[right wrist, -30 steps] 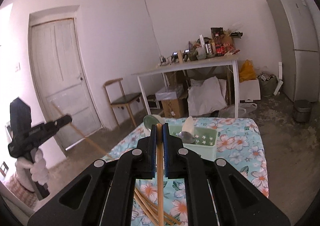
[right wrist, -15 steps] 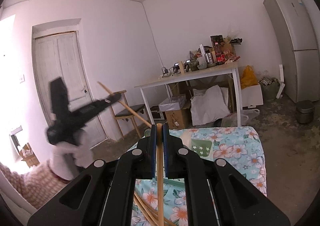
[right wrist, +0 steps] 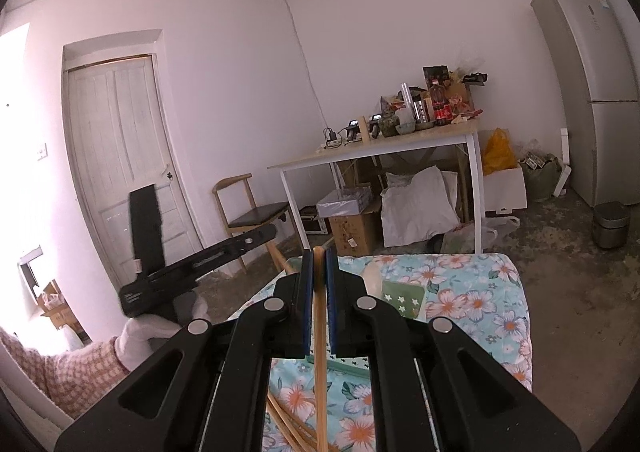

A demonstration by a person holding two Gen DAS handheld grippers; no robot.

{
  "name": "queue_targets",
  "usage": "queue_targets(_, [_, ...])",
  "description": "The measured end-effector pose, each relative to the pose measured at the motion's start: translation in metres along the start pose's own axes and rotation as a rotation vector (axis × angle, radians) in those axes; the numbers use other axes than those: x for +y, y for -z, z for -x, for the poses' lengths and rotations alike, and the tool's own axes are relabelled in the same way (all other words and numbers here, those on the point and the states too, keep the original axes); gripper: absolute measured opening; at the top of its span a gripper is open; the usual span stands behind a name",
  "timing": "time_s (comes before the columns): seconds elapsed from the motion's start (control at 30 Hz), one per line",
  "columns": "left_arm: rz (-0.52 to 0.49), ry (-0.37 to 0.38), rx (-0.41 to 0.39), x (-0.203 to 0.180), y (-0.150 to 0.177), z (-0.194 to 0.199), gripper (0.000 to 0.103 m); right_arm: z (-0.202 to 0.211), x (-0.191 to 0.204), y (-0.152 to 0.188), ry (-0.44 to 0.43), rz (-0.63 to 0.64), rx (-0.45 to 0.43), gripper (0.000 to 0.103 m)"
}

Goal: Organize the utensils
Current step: 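Lower the chopstick into the basket and open the left tool while the right tool carries its chopstick, then lower the chopstick into the basket and open the right tool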

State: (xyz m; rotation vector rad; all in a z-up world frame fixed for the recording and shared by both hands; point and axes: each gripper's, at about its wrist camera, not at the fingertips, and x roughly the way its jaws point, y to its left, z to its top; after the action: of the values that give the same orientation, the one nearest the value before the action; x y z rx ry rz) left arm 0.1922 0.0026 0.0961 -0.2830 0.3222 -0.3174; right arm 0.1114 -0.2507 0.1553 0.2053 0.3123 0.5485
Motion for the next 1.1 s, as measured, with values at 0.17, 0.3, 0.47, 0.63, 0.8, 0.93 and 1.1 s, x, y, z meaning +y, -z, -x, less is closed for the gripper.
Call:
queue_targets(0.17, [-0.020, -0.025, -0.053, 0.005, 0.005, 0.038, 0.068, -0.009, 0.007, -0.021, -0.027, 0.025, -0.028, 0.006])
queue_targets(0.3, [-0.027, -0.064, -0.036, 0.016, 0.021, 0.063, 0.078, -0.021, 0.015, -0.046, -0.058, 0.048, -0.069, 0.006])
queue_targets(0.47, [-0.030, -0.151, 0.019, 0.039, 0.048, 0.085, 0.084, -0.048, 0.023, -0.079, -0.086, 0.068, -0.127, 0.006])
queue_targets(0.63, [-0.008, -0.242, 0.063, 0.064, 0.073, 0.110, 0.087, -0.082, 0.028, -0.104, -0.071, 0.091, -0.176, 0.006])
queue_targets(0.8, [0.023, -0.294, 0.086, 0.083, 0.086, 0.123, 0.088, -0.117, 0.027, -0.114, -0.031, 0.103, -0.188, 0.006])
queue_targets(0.93, [0.043, -0.316, 0.104, 0.094, 0.093, 0.129, 0.089, -0.142, 0.020, -0.110, 0.014, 0.118, -0.186, 0.006])
queue_targets(1.1, [0.034, -0.315, 0.102, 0.095, 0.096, 0.131, 0.089, -0.173, 0.010, -0.085, 0.087, 0.158, -0.121, 0.007])
